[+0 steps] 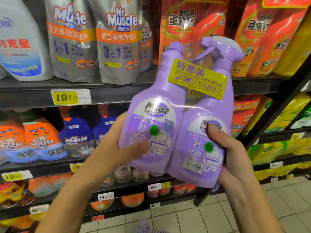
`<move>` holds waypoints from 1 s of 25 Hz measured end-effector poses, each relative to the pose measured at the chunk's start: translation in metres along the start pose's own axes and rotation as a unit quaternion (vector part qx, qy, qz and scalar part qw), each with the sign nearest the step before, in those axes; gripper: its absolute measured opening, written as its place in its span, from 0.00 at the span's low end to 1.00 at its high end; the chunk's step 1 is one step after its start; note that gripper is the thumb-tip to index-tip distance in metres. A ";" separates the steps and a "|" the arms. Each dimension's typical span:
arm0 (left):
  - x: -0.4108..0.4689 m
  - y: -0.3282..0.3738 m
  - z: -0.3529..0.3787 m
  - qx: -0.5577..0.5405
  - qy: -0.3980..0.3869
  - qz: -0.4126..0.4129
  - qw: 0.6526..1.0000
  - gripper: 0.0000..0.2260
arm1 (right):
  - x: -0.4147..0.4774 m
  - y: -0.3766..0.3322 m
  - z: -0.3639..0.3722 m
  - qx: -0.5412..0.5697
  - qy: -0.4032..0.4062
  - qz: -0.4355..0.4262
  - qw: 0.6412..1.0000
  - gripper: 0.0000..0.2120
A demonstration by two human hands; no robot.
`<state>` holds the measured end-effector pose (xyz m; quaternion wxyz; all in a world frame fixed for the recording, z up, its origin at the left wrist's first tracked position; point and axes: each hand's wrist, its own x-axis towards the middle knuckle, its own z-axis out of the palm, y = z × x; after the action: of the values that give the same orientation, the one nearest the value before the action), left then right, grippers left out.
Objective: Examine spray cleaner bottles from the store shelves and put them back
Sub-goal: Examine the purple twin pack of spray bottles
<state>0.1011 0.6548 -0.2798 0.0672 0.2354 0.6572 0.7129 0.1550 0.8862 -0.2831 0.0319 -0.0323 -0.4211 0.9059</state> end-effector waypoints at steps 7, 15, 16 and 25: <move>-0.009 -0.010 0.014 -0.021 0.074 0.004 0.997 0.26 | 0.001 -0.001 -0.004 -0.070 -0.006 -0.007 0.997 0.17; -0.006 -0.014 0.017 -0.136 0.069 -0.049 0.987 0.20 | -0.011 0.005 0.000 0.039 -0.088 -0.022 0.995 0.35; -0.006 -0.013 0.019 -0.133 0.069 -0.068 0.986 0.20 | -0.010 0.004 0.002 0.027 -0.083 -0.036 0.996 0.36; -0.029 -0.001 0.030 0.027 -0.012 0.023 0.999 0.23 | -0.026 -0.009 0.028 -0.202 -0.029 -0.248 0.947 0.38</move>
<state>0.1391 0.6701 -0.2873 0.0520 0.2608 0.6700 0.6931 0.1792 0.8685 -0.2568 0.2358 0.0936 -0.5910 0.7658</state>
